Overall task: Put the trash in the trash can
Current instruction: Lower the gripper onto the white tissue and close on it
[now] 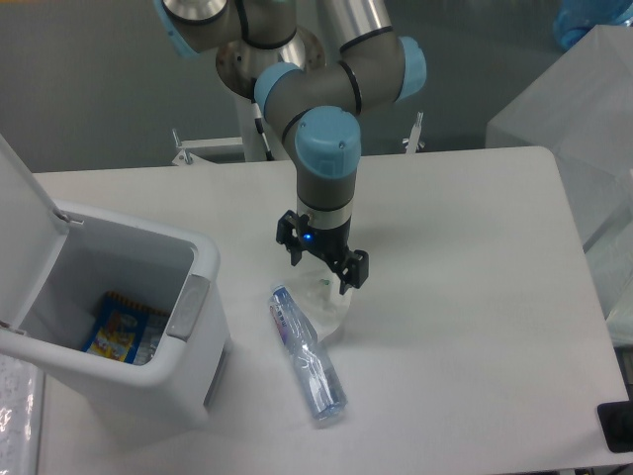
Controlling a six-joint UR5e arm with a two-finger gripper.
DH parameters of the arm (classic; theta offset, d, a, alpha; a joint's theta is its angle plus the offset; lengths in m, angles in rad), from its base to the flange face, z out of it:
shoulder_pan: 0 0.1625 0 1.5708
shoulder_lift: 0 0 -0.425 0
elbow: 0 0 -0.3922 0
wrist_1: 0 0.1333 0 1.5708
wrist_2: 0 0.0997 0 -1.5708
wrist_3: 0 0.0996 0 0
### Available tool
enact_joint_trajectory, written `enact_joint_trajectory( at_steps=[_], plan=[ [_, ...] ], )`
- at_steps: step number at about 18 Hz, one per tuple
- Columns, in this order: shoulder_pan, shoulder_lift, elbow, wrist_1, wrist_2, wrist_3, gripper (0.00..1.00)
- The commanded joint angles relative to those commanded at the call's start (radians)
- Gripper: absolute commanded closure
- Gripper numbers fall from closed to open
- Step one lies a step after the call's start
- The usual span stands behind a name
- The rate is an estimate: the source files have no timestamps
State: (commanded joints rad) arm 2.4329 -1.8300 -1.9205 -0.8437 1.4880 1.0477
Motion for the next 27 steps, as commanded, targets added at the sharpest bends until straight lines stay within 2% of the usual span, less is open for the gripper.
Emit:
enact_joint_trajectory(
  at_steps=[2, 10, 15, 19, 27],
  plan=[
    [-0.002, -0.002, 0.002, 0.0, 0.0, 0.002, 0.01],
    [-0.009, -0.011, 0.009, 0.0, 0.002, 0.0, 0.34],
    [-0.009, -0.014, 0.011, -0.002, 0.002, -0.002, 0.69],
    [-0.017, -0.015, 0.011, -0.002, 0.0, -0.002, 0.89],
    [-0.017, -0.009, 0.029, -0.003, -0.003, 0.0, 0.96]
  ],
)
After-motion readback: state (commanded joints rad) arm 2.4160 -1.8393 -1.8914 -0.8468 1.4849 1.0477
